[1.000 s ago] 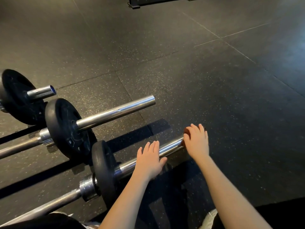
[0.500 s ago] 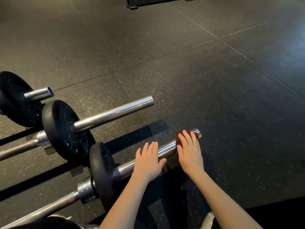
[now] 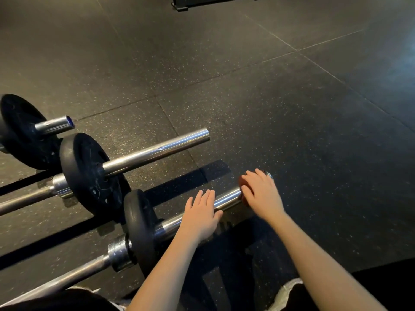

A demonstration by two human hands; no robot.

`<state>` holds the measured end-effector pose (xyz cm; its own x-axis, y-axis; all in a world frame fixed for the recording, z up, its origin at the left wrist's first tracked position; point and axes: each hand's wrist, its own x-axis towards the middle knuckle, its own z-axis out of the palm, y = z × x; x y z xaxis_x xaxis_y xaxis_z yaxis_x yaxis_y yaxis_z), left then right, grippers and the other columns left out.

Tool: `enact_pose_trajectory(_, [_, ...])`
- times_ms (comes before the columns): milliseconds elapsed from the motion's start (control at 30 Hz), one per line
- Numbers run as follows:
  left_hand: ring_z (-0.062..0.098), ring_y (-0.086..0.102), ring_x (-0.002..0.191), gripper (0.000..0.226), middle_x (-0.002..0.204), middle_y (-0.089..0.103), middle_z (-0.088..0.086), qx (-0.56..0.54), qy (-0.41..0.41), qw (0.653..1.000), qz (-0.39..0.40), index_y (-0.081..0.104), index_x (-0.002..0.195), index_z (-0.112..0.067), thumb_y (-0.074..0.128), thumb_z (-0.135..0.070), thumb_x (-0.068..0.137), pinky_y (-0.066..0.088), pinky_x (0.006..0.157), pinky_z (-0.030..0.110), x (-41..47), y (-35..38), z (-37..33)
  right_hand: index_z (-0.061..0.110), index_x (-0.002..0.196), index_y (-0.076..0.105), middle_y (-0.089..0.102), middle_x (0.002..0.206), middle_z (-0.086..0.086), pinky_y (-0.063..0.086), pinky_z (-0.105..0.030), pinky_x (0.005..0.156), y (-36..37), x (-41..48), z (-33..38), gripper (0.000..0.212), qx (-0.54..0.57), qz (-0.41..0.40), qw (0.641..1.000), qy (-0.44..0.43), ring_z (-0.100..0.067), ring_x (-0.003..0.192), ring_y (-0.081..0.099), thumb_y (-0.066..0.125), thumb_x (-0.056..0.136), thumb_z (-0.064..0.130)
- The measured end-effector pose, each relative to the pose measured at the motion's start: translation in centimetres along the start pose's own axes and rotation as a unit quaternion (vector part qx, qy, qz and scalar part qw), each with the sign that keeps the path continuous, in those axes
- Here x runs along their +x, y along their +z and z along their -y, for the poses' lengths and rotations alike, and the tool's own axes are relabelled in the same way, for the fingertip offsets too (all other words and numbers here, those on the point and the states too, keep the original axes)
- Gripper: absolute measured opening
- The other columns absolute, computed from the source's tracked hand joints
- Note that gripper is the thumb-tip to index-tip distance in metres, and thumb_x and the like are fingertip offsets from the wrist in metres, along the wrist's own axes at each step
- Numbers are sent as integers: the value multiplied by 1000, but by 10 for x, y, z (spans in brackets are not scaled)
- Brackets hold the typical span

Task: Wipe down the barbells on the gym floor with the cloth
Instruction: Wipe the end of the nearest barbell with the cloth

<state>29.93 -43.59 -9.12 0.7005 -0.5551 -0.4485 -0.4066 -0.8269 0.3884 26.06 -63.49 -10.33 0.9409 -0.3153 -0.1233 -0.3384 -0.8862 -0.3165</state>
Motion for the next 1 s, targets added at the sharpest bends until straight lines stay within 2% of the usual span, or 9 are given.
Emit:
enact_pose_trajectory(67, [17,-7,148,64,162,-2,-1,18,7,1000,6,-1,154,-19,29,-43,103,-5,119,40,-7,-1,3,21,139,47,39,152,-1,12,-44,122,-7,10,-5,39,8,-11,998,55,-19,147,20,39,103,30])
enact_pose_trajectory(167, [18,-7,148,66,162,-4,0,51,12,999,7,-2,154,-18,31,-42,103,-5,119,40,-19,0,5,19,144,41,29,158,-3,2,-43,119,12,-9,32,42,35,-43,993,107,-22,149,11,36,103,28])
enact_pose_trajectory(333, [18,-5,148,67,162,-4,-1,83,10,996,14,0,154,-19,35,-41,102,-3,119,41,-32,-8,9,23,149,33,22,160,3,6,-41,122,8,-21,25,47,17,24,999,-35,-16,149,10,39,103,28])
enact_pose_trajectory(500, [19,-3,149,68,162,-5,0,122,17,992,19,0,155,-18,38,-39,102,0,121,42,-56,-13,17,17,149,33,21,160,-3,7,-43,121,20,-27,52,48,52,-42,994,88,-21,150,7,39,103,28])
enact_pose_trajectory(633, [21,2,149,68,162,0,2,152,3,988,25,5,155,-18,41,-39,101,3,121,42,-67,-21,17,21,149,32,23,160,1,6,-40,120,27,-37,66,49,10,14,998,-66,-18,149,13,43,102,29])
enact_pose_trajectory(733, [23,9,148,64,161,12,6,172,5,985,12,11,154,-14,38,-39,102,6,121,43,-80,-27,17,22,146,37,32,155,2,21,-42,119,9,-24,43,51,92,30,995,-37,-19,146,24,52,97,26])
enact_pose_trajectory(833, [26,17,146,61,156,27,9,211,24,977,-32,19,152,-10,35,-42,102,9,120,44,-90,-31,18,17,147,35,29,157,-2,11,-43,122,22,-38,62,50,99,-16,995,29,-21,148,16,48,100,23])
enact_pose_trajectory(900, [28,17,146,61,155,30,11,256,33,964,-64,20,151,-8,32,-43,102,7,120,44,-95,-32,23,17,150,31,23,160,-2,2,-38,120,37,-50,84,51,70,-10,997,-17,-20,149,12,44,101,23])
enact_pose_trajectory(1000, [28,13,147,60,155,29,11,300,41,948,-98,20,151,-7,26,-44,103,2,121,44,-107,-38,37,19,150,30,23,160,1,5,-37,119,32,-42,84,50,37,33,992,-113,-17,149,14,44,102,24])
